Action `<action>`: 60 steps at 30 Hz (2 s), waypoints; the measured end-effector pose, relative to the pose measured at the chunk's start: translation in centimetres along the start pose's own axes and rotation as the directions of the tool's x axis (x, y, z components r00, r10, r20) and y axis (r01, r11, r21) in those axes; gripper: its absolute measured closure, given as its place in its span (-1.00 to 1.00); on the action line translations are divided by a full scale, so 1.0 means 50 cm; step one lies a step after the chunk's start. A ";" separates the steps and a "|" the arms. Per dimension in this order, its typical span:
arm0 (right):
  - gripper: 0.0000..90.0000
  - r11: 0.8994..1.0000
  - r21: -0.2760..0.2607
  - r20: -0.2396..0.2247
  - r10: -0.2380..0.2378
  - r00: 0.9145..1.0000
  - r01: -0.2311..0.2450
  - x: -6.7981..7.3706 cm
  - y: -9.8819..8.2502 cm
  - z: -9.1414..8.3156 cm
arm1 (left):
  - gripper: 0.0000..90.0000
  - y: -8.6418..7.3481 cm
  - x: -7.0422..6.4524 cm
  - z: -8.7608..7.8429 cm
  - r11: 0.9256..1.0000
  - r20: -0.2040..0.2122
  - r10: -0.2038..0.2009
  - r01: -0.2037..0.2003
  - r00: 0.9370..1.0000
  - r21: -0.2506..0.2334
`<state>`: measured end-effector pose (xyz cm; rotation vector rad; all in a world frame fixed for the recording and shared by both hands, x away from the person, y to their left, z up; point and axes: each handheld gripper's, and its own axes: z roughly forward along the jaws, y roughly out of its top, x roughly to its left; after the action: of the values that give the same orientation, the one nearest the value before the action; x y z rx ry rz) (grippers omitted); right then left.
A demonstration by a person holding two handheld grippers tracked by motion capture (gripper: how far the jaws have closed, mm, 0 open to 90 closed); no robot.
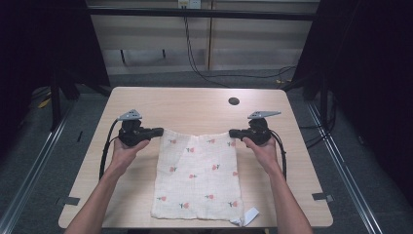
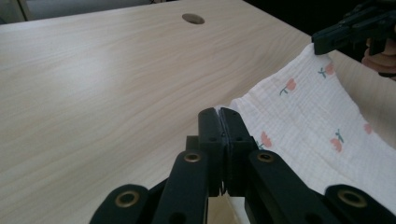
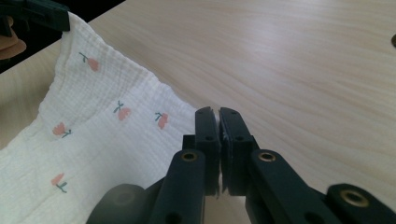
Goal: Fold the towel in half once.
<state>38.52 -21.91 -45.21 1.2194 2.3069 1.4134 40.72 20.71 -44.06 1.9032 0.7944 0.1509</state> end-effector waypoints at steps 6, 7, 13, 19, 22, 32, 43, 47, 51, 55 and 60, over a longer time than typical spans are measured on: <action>0.93 0.999 -0.040 0.011 -0.012 1.000 0.012 0.008 0.021 -0.026 | 0.97 0.002 0.006 -0.011 1.000 -0.008 -0.001 0.001 1.000 -0.020; 0.93 0.999 -0.035 0.013 -0.012 1.000 0.013 0.010 0.019 -0.027 | 0.97 -0.001 0.006 -0.015 1.000 -0.003 -0.007 0.007 1.000 -0.023; 0.93 1.000 0.000 -0.014 -0.027 1.000 0.027 0.028 -0.006 -0.050 | 0.97 -0.012 -0.013 -0.038 1.000 0.013 0.002 -0.002 1.000 -0.021; 0.93 0.998 0.008 -0.011 -0.060 0.998 0.061 0.058 -0.009 -0.086 | 0.97 -0.032 -0.051 -0.074 0.999 0.024 0.023 -0.022 0.999 -0.034; 0.93 0.997 0.013 -0.015 -0.076 0.997 0.076 0.072 -0.015 -0.097 | 0.97 -0.037 -0.063 -0.093 0.999 0.028 0.035 -0.035 0.999 -0.032; 0.93 0.995 -0.004 -0.036 -0.100 0.994 0.100 0.106 -0.034 -0.139 | 0.97 -0.059 -0.104 -0.138 0.996 0.050 0.087 -0.085 0.995 -0.024; 0.93 0.993 -0.018 -0.063 -0.114 0.991 0.114 0.142 -0.068 -0.158 | 0.97 -0.086 -0.121 -0.162 0.996 0.061 0.090 -0.091 0.994 0.003; 0.93 0.994 -0.004 -0.071 -0.113 0.991 0.113 0.147 -0.085 -0.166 | 0.97 -0.094 -0.128 -0.165 0.996 0.078 0.090 -0.091 0.993 0.016; 0.93 0.993 0.015 -0.075 -0.112 0.991 0.114 0.158 -0.110 -0.172 | 0.97 -0.115 -0.137 -0.156 0.995 0.097 0.086 -0.090 0.992 0.040; 0.93 0.989 -0.016 -0.041 -0.146 0.988 0.145 0.174 -0.110 -0.188 | 0.97 -0.104 -0.150 -0.172 0.992 0.080 0.121 -0.124 0.989 0.030; 0.93 0.987 0.027 -0.058 -0.156 0.986 0.158 0.184 -0.110 -0.183 | 0.97 -0.100 -0.161 -0.175 0.991 0.091 0.130 -0.133 0.987 0.027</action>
<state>24.71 -22.57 -42.41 0.9929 2.4114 1.3784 28.38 24.01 -42.31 1.9795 0.6144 0.1337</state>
